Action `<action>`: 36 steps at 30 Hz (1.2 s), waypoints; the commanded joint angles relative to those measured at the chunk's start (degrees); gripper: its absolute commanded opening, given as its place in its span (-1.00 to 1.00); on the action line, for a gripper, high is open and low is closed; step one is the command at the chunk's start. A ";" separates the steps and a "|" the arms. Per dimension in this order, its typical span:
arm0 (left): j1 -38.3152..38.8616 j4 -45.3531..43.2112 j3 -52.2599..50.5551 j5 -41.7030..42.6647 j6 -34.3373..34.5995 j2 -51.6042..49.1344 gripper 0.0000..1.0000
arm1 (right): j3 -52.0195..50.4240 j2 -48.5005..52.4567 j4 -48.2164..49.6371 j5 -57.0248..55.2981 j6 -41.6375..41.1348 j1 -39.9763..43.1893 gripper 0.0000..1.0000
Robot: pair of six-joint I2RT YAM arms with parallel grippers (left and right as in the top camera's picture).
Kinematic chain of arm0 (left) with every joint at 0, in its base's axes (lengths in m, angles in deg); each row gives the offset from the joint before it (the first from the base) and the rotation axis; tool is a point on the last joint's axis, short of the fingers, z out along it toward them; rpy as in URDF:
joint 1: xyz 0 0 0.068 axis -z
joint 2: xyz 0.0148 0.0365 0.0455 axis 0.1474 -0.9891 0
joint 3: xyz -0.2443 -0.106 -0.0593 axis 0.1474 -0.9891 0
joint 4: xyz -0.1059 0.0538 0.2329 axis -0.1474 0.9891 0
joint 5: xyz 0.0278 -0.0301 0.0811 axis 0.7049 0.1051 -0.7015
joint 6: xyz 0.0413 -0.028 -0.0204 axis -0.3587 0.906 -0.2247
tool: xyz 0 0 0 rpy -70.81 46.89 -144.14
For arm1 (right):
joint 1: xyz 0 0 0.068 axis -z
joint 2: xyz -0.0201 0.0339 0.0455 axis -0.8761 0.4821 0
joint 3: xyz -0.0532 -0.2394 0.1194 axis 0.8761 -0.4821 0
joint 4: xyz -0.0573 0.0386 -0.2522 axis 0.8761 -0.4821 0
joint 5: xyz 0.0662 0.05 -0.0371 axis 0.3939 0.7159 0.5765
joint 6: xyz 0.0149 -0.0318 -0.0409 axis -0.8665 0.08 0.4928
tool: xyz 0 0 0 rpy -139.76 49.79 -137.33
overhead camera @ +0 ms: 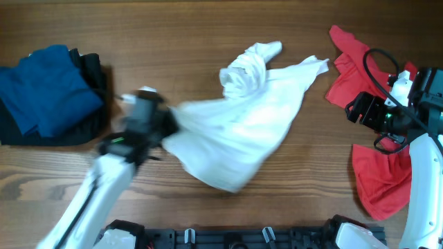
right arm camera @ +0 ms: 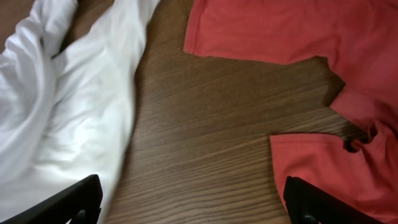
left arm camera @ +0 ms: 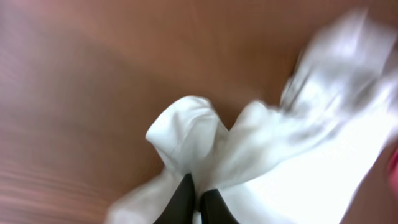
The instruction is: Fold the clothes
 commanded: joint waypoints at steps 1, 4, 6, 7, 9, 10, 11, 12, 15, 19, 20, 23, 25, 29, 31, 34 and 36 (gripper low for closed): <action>-13.31 -1.31 -0.17 -2.47 -3.15 6.86 -0.76 | 0.92 -0.98 -0.02 -0.79 -0.42 -0.28 0.89; -19.76 -0.26 -0.17 3.32 -3.21 8.09 0.71 | 0.92 -0.98 0.00 -0.79 -0.37 -0.28 0.89; -21.44 2.23 -0.17 6.80 -3.48 7.61 1.00 | 0.92 -0.98 0.02 -0.79 -0.42 -0.28 0.89; -21.57 5.14 -0.17 7.43 -3.41 6.80 0.99 | 0.92 -0.96 0.02 -0.79 -0.39 -0.28 0.89; -21.07 8.57 -0.17 7.41 -3.41 5.75 0.99 | 0.90 -0.94 0.02 -0.79 -0.42 -0.28 0.89; -20.68 10.75 -0.17 7.43 -3.39 5.05 0.99 | 0.85 -0.94 0.00 -0.79 -0.42 -0.28 0.90; -20.15 13.05 -0.17 7.45 -3.37 4.28 1.00 | 0.81 -0.94 0.00 -0.79 -0.39 -0.28 0.89; -19.52 15.37 -0.17 7.45 -3.37 3.50 0.99 | 0.74 -0.94 0.00 -0.79 -0.42 -0.28 0.90; -17.09 21.90 -0.20 8.96 -3.39 0.90 0.99 | 0.46 -0.94 0.26 -0.79 -0.42 -0.28 0.90; -13.20 27.12 -0.35 8.92 -3.10 -3.39 1.00 | 0.13 -0.94 0.66 -0.79 -0.39 -0.28 0.90; -12.31 28.13 -0.44 8.90 -2.43 -4.57 0.99 | 0.11 -0.94 0.66 -0.79 -0.42 -0.28 0.90; -10.21 29.51 -1.49 8.70 1.57 -7.74 0.99 | 0.11 -0.94 0.63 -0.79 -0.42 -0.28 0.91; -9.86 28.81 -2.95 7.76 5.33 -9.64 1.00 | 0.11 -0.92 0.63 -0.79 -0.42 -0.28 0.91; -9.86 25.79 -5.86 7.19 7.76 -11.93 0.96 | 0.11 -0.90 0.68 -0.79 -0.39 -0.28 0.92; -9.86 23.52 -7.37 6.29 7.80 -12.41 0.91 | 0.11 -0.90 0.90 -0.79 -0.42 -0.28 0.92; -9.86 20.72 -9.14 5.70 7.80 -12.41 0.79 | 0.11 -0.90 0.94 -0.79 -0.42 -0.28 0.92; -9.84 19.04 -10.05 5.64 7.78 -12.41 0.75 | 0.11 -0.90 0.90 -0.79 -0.42 -0.28 0.92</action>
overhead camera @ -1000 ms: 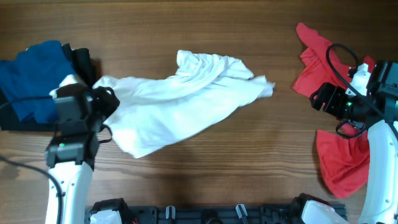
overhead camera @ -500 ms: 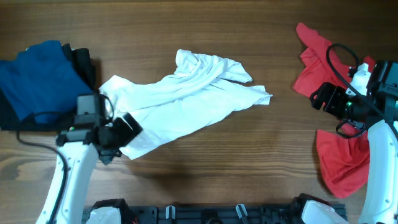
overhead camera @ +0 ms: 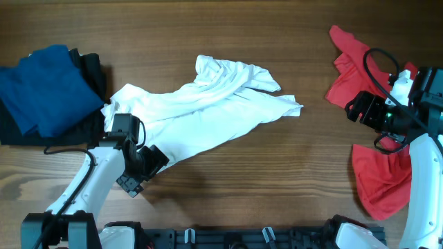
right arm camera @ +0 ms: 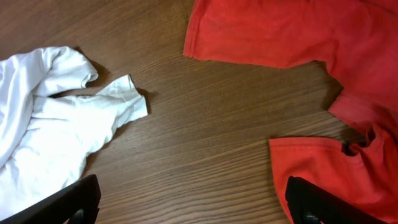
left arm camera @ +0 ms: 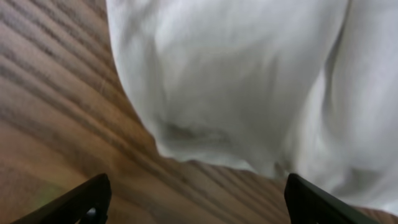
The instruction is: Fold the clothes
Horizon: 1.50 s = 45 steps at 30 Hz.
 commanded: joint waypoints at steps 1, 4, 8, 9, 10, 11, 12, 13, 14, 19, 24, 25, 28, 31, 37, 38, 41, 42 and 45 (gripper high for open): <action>0.33 -3.34 -2.32 -1.44 1.36 -0.33 0.74 | 0.11 -0.90 0.20 -0.57 -0.39 -0.28 0.93; 0.33 -7.87 -3.61 -2.32 0.83 -0.33 0.61 | 0.11 -0.90 0.20 -0.57 -0.42 -0.28 0.93; 0.33 -11.43 -4.00 -4.15 0.83 -0.33 0.58 | 0.11 -0.87 -0.07 -0.57 -0.39 -0.28 0.92; 0.31 -12.04 -4.00 -4.46 0.85 -0.33 0.57 | 0.11 -0.90 -0.07 -0.57 -0.42 -0.28 0.93; 0.31 -12.72 -4.00 -4.46 0.83 -0.33 0.52 | 0.11 -0.90 -0.07 -0.57 -0.42 -0.28 0.93; 0.33 -13.20 -4.00 -4.44 0.85 -0.33 0.46 | 0.11 -0.90 -0.04 -0.57 -0.39 -0.28 0.93; 0.33 -13.33 -4.00 -4.39 0.85 -0.33 0.33 | 0.11 -0.90 -0.07 -0.57 -0.39 -0.28 0.93; 0.33 -13.27 -4.00 -4.35 0.85 -0.33 0.20 | 0.11 -0.90 -0.07 -0.57 -0.39 -0.28 0.93; 0.33 -12.96 -4.00 -4.20 0.83 -0.33 0.03 | 0.11 -0.90 -0.04 -0.57 -0.42 -0.28 0.93; 0.31 -9.75 -3.96 -3.76 0.79 -0.22 -0.92 | 0.09 -0.90 0.00 -0.57 -0.39 -0.28 0.93; 0.00 -0.37 0.50 -1.22 -4.90 2.97 -0.92 | 0.09 -0.85 -0.02 -0.24 -0.44 -0.28 0.93; -0.31 3.41 3.21 -1.22 -6.91 4.44 -0.92 | 0.09 -0.72 -0.02 0.59 -0.35 -0.31 0.91; -1.16 12.55 10.75 -2.25 -10.67 8.20 -0.92 | 0.09 0.15 -0.04 3.17 0.70 -0.35 0.88; -1.84 18.53 17.62 -7.52 -11.78 11.61 -0.92 | 0.09 1.75 -0.02 5.05 2.03 -1.70 0.85; -3.34 20.02 21.94 -13.88 -12.31 16.79 -0.92 | 0.02 6.64 -0.07 5.51 3.26 -9.88 0.87; -3.39 20.22 21.94 -13.88 -12.31 17.05 -0.92 | 0.02 8.66 0.11 5.49 3.26 -13.18 0.88; -3.39 20.20 21.94 -13.88 -12.31 16.83 -0.92 | 0.00 11.93 0.15 5.51 3.74 -17.77 0.89; -3.39 20.20 21.94 -13.88 -12.31 16.81 -0.92 | 0.00 13.25 0.02 5.49 4.33 -19.47 0.89; -3.39 20.22 21.94 -13.88 -12.31 16.72 -0.90 | 0.00 17.62 0.11 5.40 4.50 -24.65 0.90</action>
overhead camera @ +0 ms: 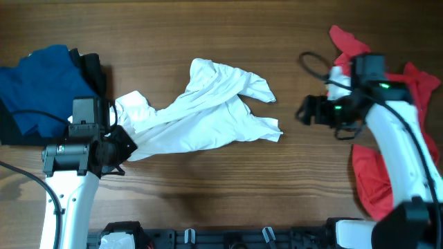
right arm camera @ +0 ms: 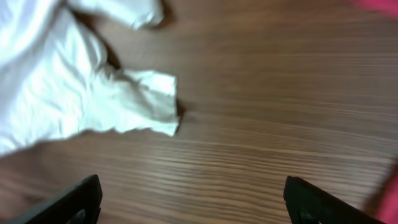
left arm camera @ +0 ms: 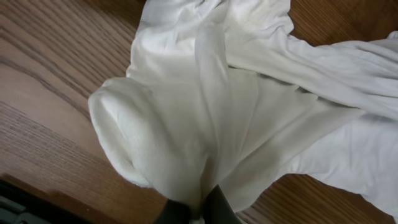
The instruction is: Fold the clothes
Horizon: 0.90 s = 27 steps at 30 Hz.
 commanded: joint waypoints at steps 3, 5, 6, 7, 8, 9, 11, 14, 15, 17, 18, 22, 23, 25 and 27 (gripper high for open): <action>-0.46 0.02 0.09 -1.79 -1.29 0.09 -0.89 | 0.00 8.76 1.49 -0.37 1.53 -9.29 0.90; -0.46 0.07 0.09 -1.79 -1.31 0.09 -0.87 | 0.00 11.37 3.10 -0.42 1.60 -11.54 0.90; -0.46 0.07 0.09 -1.79 -1.29 0.09 -0.87 | 0.00 12.20 3.74 -0.63 1.66 -12.26 0.90; -0.46 0.07 0.09 -1.79 -1.31 0.09 -0.87 | 0.00 13.51 4.70 -1.60 1.49 -13.31 0.90; -0.46 0.07 0.09 -1.79 -1.29 0.09 -0.87 | 0.00 14.40 5.44 -1.97 1.44 -14.03 0.89; -0.46 0.07 0.09 -1.79 -1.31 0.09 -0.87 | 0.00 15.19 6.12 -1.92 1.46 -14.69 0.89; -0.46 0.07 0.09 -1.79 -1.29 0.09 -0.86 | 0.00 16.57 7.39 -1.95 1.51 -15.85 0.89; -0.46 -0.11 0.09 -1.79 -1.31 0.09 -0.86 | 0.00 18.18 8.87 -2.75 1.57 -17.14 0.87; -0.46 -0.15 0.09 -1.79 -1.29 0.09 -0.86 | 0.00 18.82 9.46 -3.45 1.53 -17.53 0.87; -0.46 -0.57 0.09 -1.79 -1.31 0.09 -0.86 | 0.00 20.26 10.80 -4.79 1.40 -18.27 0.80; -0.46 -1.03 0.09 -1.79 -1.29 0.09 -0.86 | 0.00 21.20 11.61 -4.96 1.42 -18.62 0.72; -0.46 -2.14 0.09 -1.79 -1.29 0.09 -0.86 | 0.00 23.34 12.39 -4.87 1.42 -19.47 0.12; -0.46 -2.54 0.09 -1.79 -1.29 0.09 -0.86 | 0.00 23.82 12.28 -4.79 1.42 -19.71 -0.17; -0.46 -3.41 0.09 -1.79 -1.29 0.09 -0.86 | 0.00 24.17 11.85 -4.11 1.42 -20.24 -0.53; -0.46 -4.90 0.09 -1.79 -1.29 0.09 -0.86 | 0.00 24.17 11.10 -2.62 1.44 -20.90 -0.63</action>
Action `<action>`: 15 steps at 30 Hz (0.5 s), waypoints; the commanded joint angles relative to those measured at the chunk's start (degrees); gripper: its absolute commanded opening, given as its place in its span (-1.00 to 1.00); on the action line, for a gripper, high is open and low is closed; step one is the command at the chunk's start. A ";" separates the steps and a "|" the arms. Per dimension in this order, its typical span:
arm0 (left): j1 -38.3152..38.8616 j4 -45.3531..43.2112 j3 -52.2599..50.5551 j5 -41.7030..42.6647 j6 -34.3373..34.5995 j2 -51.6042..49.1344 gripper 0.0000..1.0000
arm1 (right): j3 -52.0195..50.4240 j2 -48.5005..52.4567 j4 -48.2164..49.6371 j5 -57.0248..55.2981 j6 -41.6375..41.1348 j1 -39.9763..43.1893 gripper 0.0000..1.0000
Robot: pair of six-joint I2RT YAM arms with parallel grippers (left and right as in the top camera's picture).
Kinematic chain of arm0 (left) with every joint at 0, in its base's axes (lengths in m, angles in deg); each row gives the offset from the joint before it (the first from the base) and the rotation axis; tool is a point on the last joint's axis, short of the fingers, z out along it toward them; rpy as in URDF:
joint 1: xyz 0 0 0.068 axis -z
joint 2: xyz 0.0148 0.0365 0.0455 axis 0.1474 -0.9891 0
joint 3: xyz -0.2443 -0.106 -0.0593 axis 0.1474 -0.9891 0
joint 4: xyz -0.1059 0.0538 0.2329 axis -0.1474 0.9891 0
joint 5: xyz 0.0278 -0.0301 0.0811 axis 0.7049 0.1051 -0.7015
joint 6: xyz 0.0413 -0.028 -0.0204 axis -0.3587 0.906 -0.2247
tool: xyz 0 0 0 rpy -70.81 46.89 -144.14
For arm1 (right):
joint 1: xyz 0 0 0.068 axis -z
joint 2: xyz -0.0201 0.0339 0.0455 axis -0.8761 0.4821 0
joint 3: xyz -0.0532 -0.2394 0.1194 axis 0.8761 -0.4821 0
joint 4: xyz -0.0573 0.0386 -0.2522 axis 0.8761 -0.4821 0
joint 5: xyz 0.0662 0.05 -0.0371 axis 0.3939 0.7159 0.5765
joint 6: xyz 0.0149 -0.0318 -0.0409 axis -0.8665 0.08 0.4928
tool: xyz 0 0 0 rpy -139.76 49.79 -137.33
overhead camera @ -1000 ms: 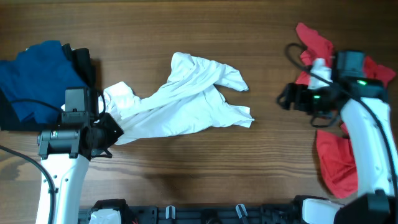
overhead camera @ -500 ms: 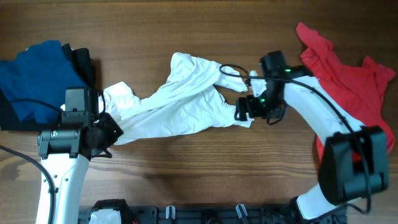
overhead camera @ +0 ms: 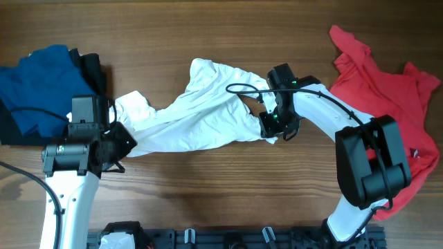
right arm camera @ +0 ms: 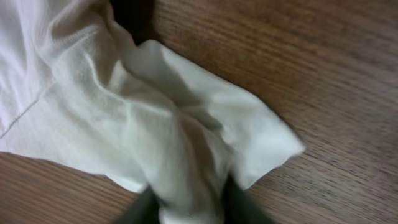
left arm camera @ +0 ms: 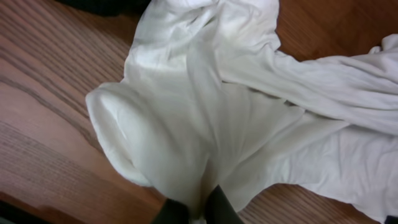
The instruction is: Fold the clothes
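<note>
A crumpled white shirt (overhead camera: 201, 114) lies stretched across the middle of the wooden table. My left gripper (overhead camera: 119, 143) is at its left end, shut on a bunched fold of the white cloth (left arm camera: 186, 143); the left gripper (left arm camera: 198, 210) shows dark fingers pinching that fold. My right gripper (overhead camera: 271, 126) is at the shirt's right corner. In the right wrist view the right gripper (right arm camera: 189, 208) has a wad of the white shirt (right arm camera: 168, 118) between its fingers.
A red shirt (overhead camera: 377, 79) lies spread at the right side of the table. A folded blue garment (overhead camera: 41, 86) sits on a black one (overhead camera: 93, 69) at the far left. Bare wood (overhead camera: 228, 194) runs along the front edge.
My right gripper was open over bare wood to the right of the white shirt. Now it is at the shirt's right corner, shut on it. The left gripper holds the left end as before.
My left gripper first held the white shirt bunched up, while the right stood open by the red shirt. Then the shirt lay spread out with the left gripper open at its lower left. Later the left was shut on the left end. Now both hold it.
</note>
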 commanded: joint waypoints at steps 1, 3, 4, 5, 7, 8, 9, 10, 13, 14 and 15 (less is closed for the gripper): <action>-0.46 -2.51 0.11 -1.38 -1.09 0.09 -0.87 | 0.00 1.07 -1.29 2.78 0.37 -1.73 -0.65; -0.46 -4.98 0.11 -1.44 -1.11 0.09 -0.88 | 0.00 1.07 -2.21 6.88 1.09 -2.80 -0.69; -0.46 -7.02 0.11 -2.10 -1.14 0.09 -0.89 | 0.00 1.07 -2.89 10.62 2.54 -3.91 -0.74; -0.46 -8.31 0.11 -2.84 -1.11 0.09 -0.91 | 0.00 1.01 -3.23 12.79 3.50 -4.72 -0.74; -0.46 -12.00 0.13 -4.90 -1.11 0.09 -0.92 | 0.00 0.92 -4.09 18.08 5.27 -7.48 -0.74; -0.48 -14.08 0.13 -5.38 -1.14 0.09 -0.92 | 0.00 0.92 -4.48 19.78 6.01 -9.14 -0.74; -0.48 -17.73 0.13 -6.47 -1.11 0.09 -0.92 | 0.00 0.83 -4.85 21.70 6.97 -12.07 -0.73; -0.48 -20.24 0.13 -7.50 -1.11 0.00 -0.92 | 0.00 0.81 -4.85 21.97 6.86 -14.36 -0.71; -0.48 -27.80 0.13 -10.51 -1.55 -0.20 -0.92 | 0.02 0.68 -4.33 21.92 5.75 -20.59 -0.69; -0.52 -30.27 0.13 -11.50 -1.53 -0.35 -0.92 | 0.02 0.70 -3.69 21.68 3.89 -23.19 -0.68; -0.68 -32.54 0.13 -11.87 -1.53 -0.52 -0.92 | 0.02 0.70 -3.02 21.27 2.29 -24.98 -0.68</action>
